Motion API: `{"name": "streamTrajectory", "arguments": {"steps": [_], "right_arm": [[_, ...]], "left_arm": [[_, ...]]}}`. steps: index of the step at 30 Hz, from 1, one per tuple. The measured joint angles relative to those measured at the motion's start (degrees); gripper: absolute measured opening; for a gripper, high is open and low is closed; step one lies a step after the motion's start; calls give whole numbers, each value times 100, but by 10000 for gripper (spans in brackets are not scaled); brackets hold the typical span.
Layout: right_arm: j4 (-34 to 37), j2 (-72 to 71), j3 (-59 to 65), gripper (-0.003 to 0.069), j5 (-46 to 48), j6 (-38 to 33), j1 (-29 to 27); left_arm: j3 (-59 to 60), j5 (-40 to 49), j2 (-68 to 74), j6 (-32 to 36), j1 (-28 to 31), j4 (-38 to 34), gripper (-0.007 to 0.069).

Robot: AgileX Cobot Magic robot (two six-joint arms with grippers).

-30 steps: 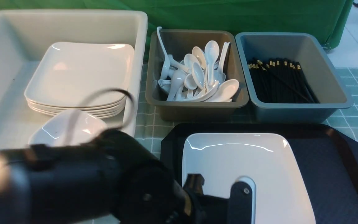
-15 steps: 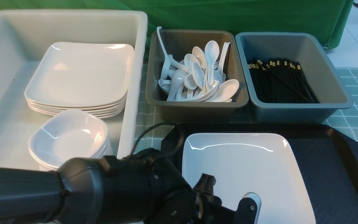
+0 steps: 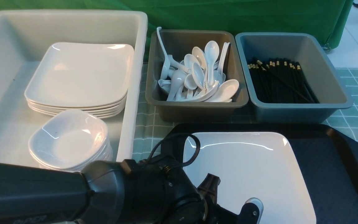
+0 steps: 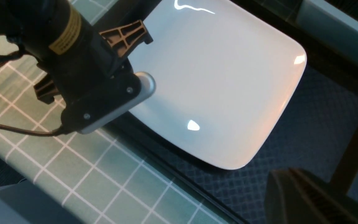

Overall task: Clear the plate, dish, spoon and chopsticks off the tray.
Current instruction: Use the left arm to grab a plate from the dinner plate, then use the left arm to put the plate into the large storage box on the left

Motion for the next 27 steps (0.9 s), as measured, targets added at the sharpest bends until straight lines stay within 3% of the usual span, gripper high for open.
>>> {"name": "streamTrajectory", "arguments": {"steps": [5,13,27], "right_arm": [[0,0,0,46,0,0,0],[0,0,5,54,0,-5,0],[0,0,6,65,0,22,0]], "left_arm": [[5,244,-307,-185,-191,-66,184],[49,324,-1463,-573,-590,-168,36],[9,303,-2537,-893,-590,-238,29]]}}
